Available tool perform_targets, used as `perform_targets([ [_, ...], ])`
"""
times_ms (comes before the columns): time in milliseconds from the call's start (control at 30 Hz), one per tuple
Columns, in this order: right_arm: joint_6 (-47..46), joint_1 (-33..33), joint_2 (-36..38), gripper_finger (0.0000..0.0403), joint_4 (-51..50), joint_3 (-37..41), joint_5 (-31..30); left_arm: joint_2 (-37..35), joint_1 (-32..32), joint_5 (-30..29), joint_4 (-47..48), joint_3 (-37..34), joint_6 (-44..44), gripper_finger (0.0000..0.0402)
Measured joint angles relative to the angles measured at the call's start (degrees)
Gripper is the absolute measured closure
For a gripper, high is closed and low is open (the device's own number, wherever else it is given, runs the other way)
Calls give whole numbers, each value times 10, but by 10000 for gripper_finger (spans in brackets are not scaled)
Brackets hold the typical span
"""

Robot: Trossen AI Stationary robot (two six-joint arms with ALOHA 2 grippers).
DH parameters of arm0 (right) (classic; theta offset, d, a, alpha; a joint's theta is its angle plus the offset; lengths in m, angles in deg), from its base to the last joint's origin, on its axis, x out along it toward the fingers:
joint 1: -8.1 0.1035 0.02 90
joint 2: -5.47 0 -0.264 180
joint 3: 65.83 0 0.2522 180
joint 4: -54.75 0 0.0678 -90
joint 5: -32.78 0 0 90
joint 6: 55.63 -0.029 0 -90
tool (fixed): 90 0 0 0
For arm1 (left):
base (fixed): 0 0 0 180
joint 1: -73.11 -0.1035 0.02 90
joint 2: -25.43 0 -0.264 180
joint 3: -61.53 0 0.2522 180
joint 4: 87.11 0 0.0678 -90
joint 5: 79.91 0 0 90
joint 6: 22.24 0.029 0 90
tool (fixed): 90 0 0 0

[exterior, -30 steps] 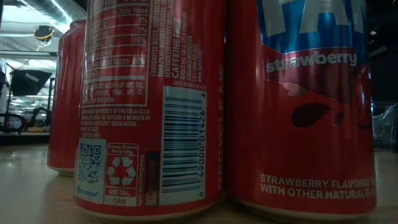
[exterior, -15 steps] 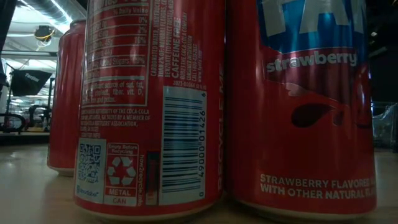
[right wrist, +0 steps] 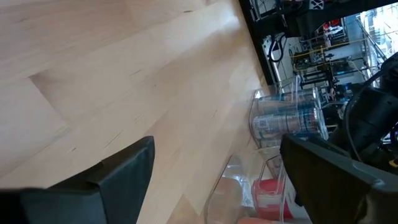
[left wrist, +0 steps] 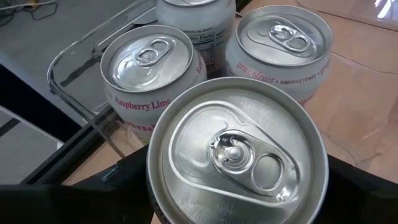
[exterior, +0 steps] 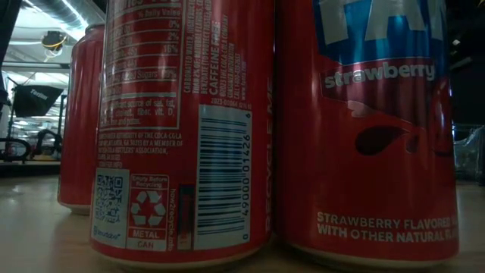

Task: Sort soda cans
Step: Put the pink-white soda can into the middle transparent bin, then adjust the right transparent bin on the table

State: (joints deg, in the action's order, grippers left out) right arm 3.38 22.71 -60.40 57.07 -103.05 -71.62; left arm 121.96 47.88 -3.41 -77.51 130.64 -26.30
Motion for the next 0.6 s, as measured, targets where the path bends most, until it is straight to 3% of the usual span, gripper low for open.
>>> perform_targets([
  [133,0,0,0,56,0,0,0,0,0,0,1,0,0,102],
  [367,0,0,0,56,-1,0,0,24,0,-2,-24,0,15,54],
  [600,0,0,0,56,-2,0,0,1,12,-3,-23,1,27,44],
])
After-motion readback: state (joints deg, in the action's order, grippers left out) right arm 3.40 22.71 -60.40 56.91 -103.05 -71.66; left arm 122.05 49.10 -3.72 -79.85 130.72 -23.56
